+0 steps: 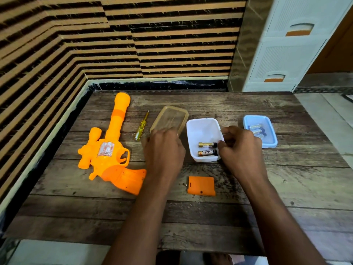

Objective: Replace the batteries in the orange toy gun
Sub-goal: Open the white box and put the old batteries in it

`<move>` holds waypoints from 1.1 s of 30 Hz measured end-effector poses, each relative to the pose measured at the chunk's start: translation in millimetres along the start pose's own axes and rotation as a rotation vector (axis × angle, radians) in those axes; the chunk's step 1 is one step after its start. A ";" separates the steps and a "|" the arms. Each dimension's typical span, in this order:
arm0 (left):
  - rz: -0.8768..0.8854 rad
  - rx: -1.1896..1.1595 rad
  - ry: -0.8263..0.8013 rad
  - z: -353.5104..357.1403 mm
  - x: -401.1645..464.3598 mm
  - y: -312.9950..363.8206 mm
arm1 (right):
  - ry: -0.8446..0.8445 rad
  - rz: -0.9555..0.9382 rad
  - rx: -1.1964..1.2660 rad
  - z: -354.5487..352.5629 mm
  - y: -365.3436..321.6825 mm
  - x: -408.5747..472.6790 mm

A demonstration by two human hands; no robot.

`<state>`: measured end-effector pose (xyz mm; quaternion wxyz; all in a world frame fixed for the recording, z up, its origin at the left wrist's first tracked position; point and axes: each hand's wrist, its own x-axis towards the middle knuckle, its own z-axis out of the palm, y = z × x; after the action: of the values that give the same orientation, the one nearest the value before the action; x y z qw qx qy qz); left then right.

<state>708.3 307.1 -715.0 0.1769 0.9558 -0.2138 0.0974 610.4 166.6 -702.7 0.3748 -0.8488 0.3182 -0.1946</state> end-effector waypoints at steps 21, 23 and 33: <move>-0.387 -0.483 0.143 -2.7 -1.2 0.1 | 0.117 0.085 -0.018 4.5 -6.3 -5.1; -0.337 -0.496 0.170 -7.4 -4.1 4.6 | 0.132 0.090 0.001 7.0 -5.9 -4.6; -0.141 -0.315 -0.018 -7.0 -30.2 29.0 | 0.074 0.266 0.534 16.9 -6.2 1.9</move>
<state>667.8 296.5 -707.9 0.3290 0.9297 -0.1603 0.0413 623.8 177.1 -708.7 0.5949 -0.6635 0.3777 -0.2515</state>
